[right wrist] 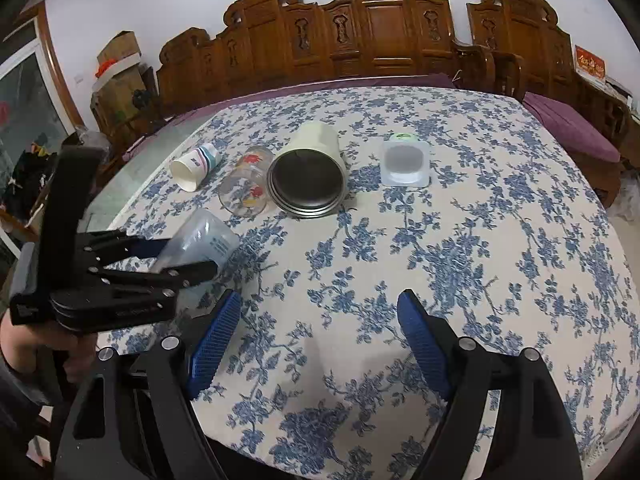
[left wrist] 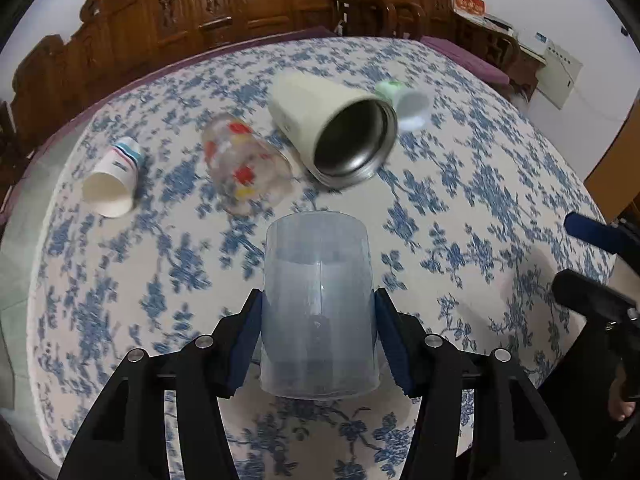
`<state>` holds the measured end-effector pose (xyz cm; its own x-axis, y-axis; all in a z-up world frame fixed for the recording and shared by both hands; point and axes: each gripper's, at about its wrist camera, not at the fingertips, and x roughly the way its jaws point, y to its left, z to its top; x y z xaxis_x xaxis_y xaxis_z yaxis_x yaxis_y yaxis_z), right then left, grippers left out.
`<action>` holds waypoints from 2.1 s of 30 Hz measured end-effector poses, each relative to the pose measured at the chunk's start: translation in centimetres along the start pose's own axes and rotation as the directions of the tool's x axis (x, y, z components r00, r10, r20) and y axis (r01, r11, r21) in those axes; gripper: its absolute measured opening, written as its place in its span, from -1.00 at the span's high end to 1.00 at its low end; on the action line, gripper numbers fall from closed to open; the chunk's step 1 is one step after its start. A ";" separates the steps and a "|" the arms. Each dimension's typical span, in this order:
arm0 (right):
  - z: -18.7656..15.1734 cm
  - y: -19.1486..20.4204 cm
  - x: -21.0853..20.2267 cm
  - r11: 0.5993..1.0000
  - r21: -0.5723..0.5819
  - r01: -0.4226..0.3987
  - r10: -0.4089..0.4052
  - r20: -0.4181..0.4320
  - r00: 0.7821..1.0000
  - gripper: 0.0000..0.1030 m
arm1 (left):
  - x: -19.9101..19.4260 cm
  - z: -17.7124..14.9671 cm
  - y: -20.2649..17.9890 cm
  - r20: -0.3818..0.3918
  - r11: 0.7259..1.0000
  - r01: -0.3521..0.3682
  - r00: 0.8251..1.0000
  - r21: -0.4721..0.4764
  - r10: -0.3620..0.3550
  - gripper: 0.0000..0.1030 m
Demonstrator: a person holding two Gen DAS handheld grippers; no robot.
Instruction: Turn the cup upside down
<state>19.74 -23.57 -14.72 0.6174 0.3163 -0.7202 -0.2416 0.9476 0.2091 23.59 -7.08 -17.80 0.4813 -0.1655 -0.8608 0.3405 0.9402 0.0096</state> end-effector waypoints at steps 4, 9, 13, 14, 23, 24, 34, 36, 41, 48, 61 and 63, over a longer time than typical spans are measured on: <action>-0.4 -0.3 -0.2 1.000 0.009 0.007 -0.007 -0.005 1.000 -0.61 | 1.3 -0.5 -0.3 -0.023 1.000 0.004 1.000 -0.011 -0.004 -0.03; -0.4 -0.1 -0.1 1.000 0.002 0.017 -0.017 -0.012 1.000 -0.61 | 1.6 -0.9 0.3 -0.033 1.000 -0.004 0.999 -0.024 0.003 -0.13; 0.1 0.3 -0.3 1.000 0.000 0.017 -0.017 -0.007 1.000 -0.61 | -0.1 -0.7 1.0 0.009 1.000 -0.005 1.000 -0.029 0.005 -0.32; 0.3 0.5 -0.4 1.000 -0.003 0.016 -0.016 -0.004 1.000 -0.61 | -0.9 -0.7 1.3 0.021 1.000 -0.005 1.000 -0.028 0.006 -0.34; 2.3 3.6 -0.3 0.999 -0.053 -0.010 0.011 0.019 1.000 -0.61 | -7.8 -1.2 4.8 0.148 0.996 -0.059 0.987 -0.062 0.068 -0.61; 2.5 4.0 -0.2 0.998 -0.059 -0.013 0.014 0.020 1.000 -0.61 | -8.7 -1.4 5.4 0.162 0.995 -0.071 0.983 -0.067 0.081 -0.61; 3.8 7.6 2.6 0.995 -0.078 -0.056 0.054 -0.029 0.998 -0.61 | -12.9 -4.5 9.6 0.227 0.978 -0.131 0.959 -0.164 0.167 -0.86; 4.1 8.0 3.3 0.996 -0.066 -0.063 0.060 -0.048 0.997 -0.61 | -13.3 -5.1 10.3 0.236 0.972 -0.144 0.954 -0.187 0.187 -0.86; 5.1 9.2 5.8 0.997 -0.018 -0.076 0.073 -0.128 0.989 -0.61 | -13.6 -6.3 12.1 0.246 0.958 -0.143 0.947 -0.249 0.206 -0.86; 5.5 10.2 9.6 0.996 0.053 -0.065 0.077 -0.270 0.960 -0.61 | -13.0 -7.1 13.6 0.230 0.945 -0.200 0.937 -0.260 0.262 -0.86; 4.2 9.1 14.4 0.973 0.222 -0.057 0.153 -0.444 0.883 -0.53 | -11.6 -7.5 14.9 0.198 0.940 -0.169 0.952 -0.297 0.233 -0.86; 4.2 9.1 14.9 0.969 0.241 -0.056 0.164 -0.457 0.874 -0.52 | -11.4 -7.5 14.8 0.194 0.942 -0.165 0.954 -0.293 0.228 -0.86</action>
<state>29.88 -10.04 -20.82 0.1579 0.4117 -0.8975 -0.0883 0.9112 0.4025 17.07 10.97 -11.66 0.6935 -0.0014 -0.7204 0.0043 1.0000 0.0022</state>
